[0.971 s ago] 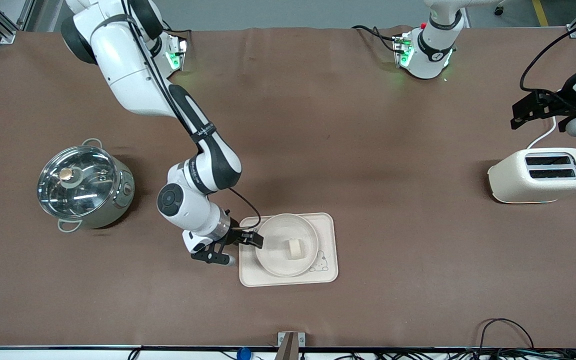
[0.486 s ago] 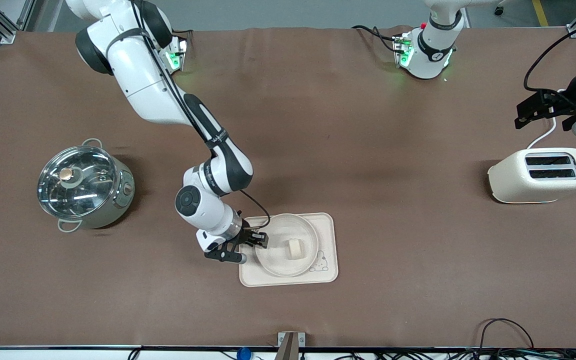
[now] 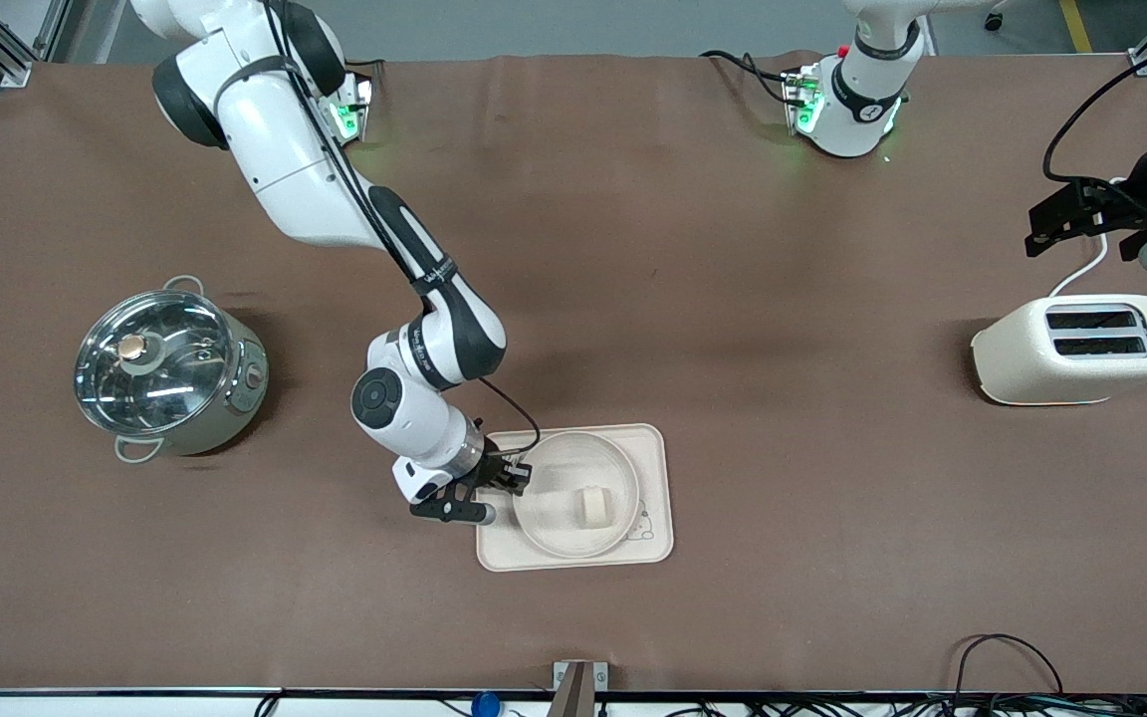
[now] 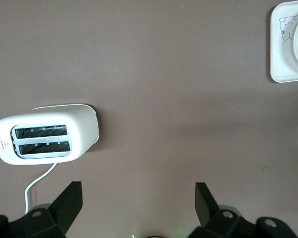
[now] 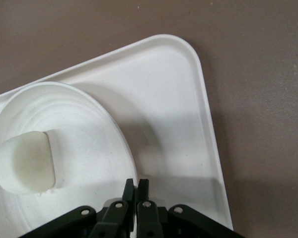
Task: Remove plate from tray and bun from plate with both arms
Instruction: 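Lift the plate off the tray and set it beyond the tray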
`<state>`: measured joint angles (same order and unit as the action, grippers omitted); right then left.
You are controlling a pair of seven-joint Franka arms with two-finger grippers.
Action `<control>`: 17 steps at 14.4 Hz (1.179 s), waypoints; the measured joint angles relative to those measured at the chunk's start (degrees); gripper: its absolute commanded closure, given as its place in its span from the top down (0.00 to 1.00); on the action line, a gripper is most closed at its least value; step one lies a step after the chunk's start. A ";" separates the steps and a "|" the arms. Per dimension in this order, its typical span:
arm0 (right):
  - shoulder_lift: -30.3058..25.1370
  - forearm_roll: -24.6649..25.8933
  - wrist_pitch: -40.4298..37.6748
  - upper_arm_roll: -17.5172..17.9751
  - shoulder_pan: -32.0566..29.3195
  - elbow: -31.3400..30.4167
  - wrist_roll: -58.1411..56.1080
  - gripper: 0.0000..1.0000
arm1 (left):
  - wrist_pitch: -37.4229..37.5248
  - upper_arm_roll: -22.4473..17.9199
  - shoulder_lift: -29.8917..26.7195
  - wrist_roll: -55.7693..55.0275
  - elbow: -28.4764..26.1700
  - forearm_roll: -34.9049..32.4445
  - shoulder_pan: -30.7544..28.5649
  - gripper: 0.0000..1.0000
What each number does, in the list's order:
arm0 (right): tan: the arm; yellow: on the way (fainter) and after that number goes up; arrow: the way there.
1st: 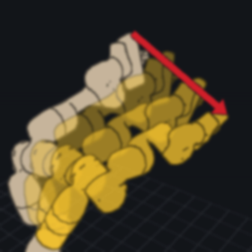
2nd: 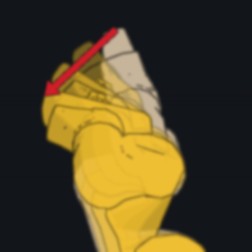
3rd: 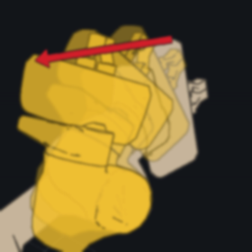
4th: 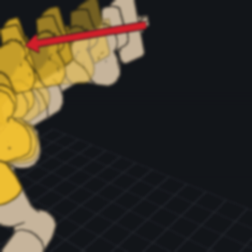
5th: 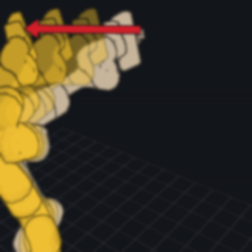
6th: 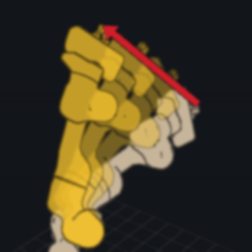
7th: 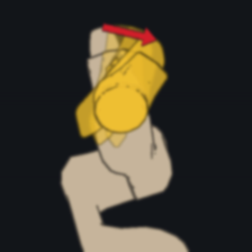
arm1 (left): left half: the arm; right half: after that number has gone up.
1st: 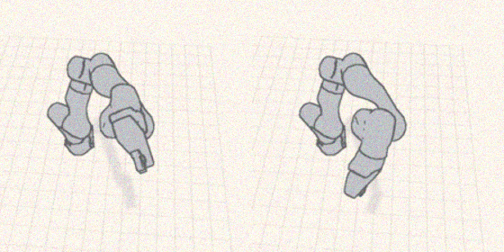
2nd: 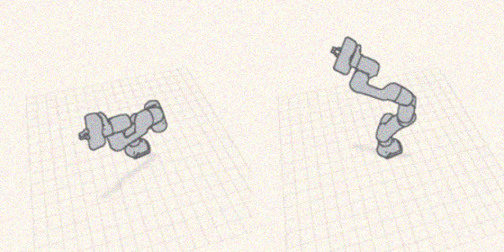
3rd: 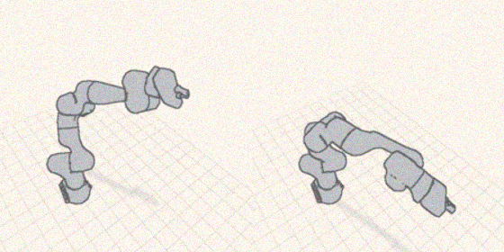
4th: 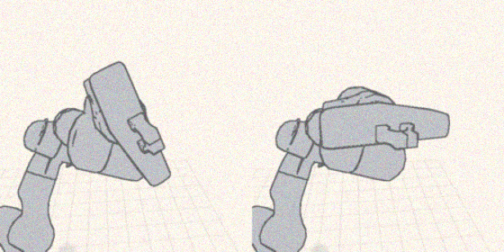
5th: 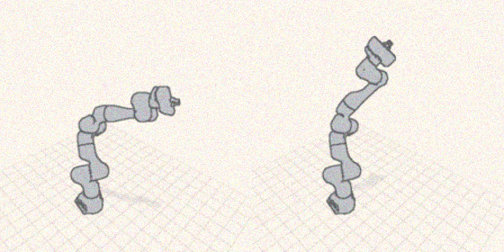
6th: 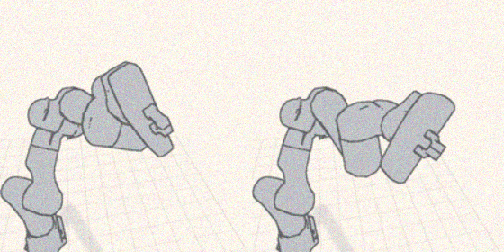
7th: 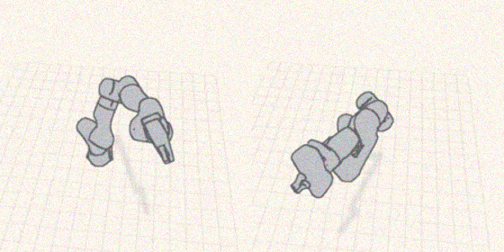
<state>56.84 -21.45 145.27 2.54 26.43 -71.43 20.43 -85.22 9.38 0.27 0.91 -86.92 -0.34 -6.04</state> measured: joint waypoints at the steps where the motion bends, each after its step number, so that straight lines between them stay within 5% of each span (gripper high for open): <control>1: 0.00 -1.42 0.04 0.59 -0.43 0.00 -0.22 0.00 | 0.00 0.00 0.00 0.00 0.00 0.00 -0.01 1.00; 7: -4.19 -3.68 -0.01 8.47 -7.34 -4.90 -3.84 0.00 | 0.00 0.00 0.05 0.00 -0.01 0.00 -0.03 1.00; 15: -25.99 -3.82 15.91 14.99 -6.47 -43.08 -4.22 0.00 | 0.00 0.00 0.27 0.00 -0.05 0.00 -0.03 1.00; 17: -28.31 -3.83 17.34 15.57 -6.47 -48.56 -4.39 0.00 | 0.00 0.00 0.32 0.00 -0.05 0.00 -0.03 1.00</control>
<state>28.54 -25.28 162.61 18.11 19.96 -119.99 16.04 -85.22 9.38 0.59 0.91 -86.97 -0.34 -6.07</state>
